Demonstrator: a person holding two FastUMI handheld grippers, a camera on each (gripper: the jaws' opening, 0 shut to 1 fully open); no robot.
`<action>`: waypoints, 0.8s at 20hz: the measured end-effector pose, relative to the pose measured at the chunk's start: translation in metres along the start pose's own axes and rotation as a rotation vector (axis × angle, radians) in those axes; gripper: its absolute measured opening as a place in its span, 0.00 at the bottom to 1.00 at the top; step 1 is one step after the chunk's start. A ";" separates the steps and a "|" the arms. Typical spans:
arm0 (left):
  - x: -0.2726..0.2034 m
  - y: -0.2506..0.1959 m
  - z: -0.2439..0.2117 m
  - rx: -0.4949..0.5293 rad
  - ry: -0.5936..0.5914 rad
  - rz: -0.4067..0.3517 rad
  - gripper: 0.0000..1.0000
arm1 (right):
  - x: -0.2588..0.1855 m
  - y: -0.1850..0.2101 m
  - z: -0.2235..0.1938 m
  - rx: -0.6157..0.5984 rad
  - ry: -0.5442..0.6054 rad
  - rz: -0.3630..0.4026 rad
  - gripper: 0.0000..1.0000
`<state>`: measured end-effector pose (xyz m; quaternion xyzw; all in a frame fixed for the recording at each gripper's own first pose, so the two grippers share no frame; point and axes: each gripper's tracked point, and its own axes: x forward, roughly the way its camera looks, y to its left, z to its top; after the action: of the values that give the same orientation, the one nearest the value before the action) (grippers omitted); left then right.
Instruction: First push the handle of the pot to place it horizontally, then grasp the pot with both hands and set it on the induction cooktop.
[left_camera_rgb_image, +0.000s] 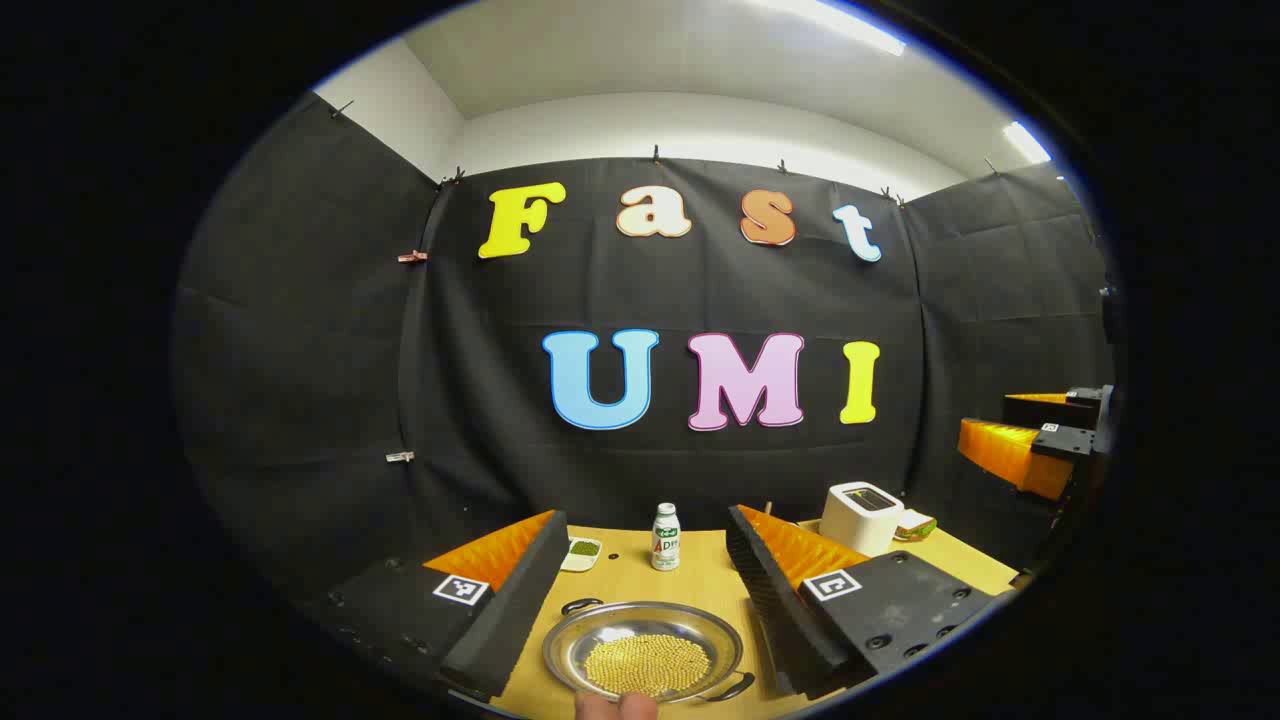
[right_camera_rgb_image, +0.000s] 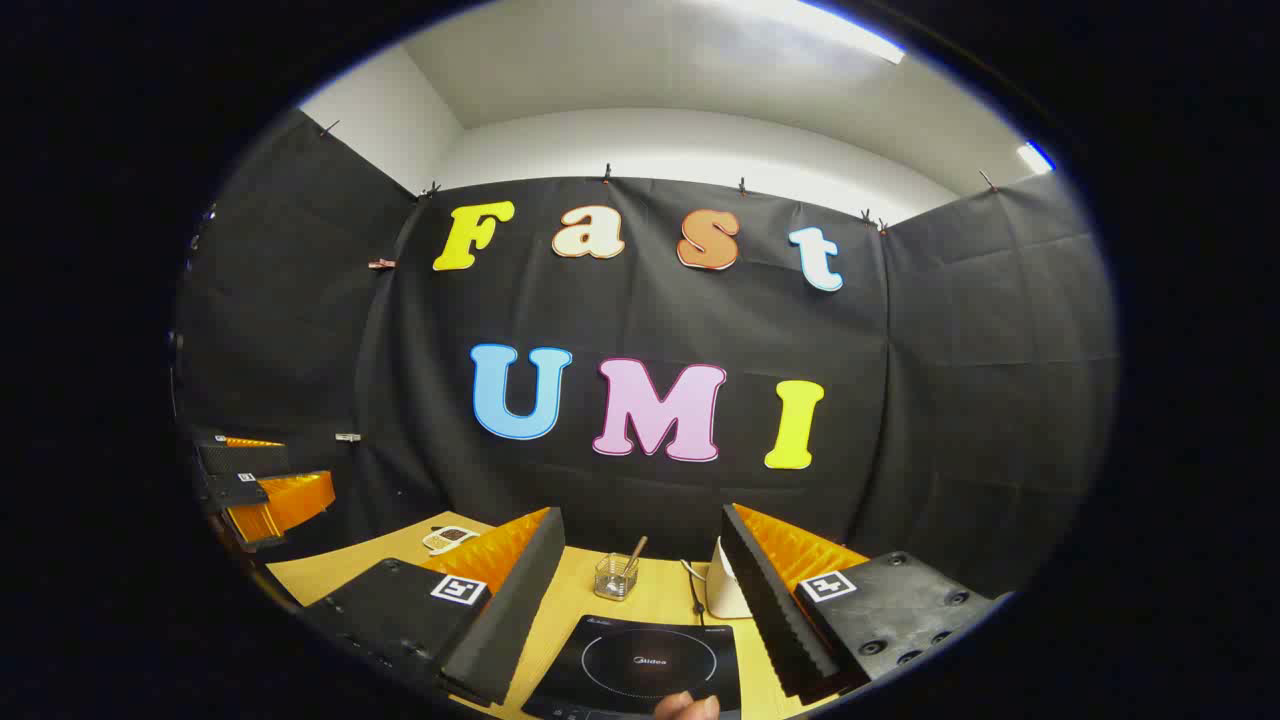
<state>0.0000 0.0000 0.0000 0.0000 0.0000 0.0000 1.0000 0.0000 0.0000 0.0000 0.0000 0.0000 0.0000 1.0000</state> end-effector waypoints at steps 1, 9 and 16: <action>0.002 0.001 -0.001 0.001 0.001 -0.003 0.98 | 0.000 -0.001 0.000 -0.003 -0.004 -0.005 0.98; 0.012 -0.002 -0.002 -0.011 -0.003 -0.032 0.98 | 0.003 -0.004 -0.003 0.019 0.000 -0.046 0.98; 0.016 0.001 -0.002 -0.013 -0.011 -0.043 0.98 | 0.015 -0.014 0.000 0.000 -0.022 -0.074 0.97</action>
<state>0.0160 0.0008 -0.0017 -0.0063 -0.0054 -0.0216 0.9997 0.0153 -0.0142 0.0000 0.0001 -0.0108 -0.0367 0.9993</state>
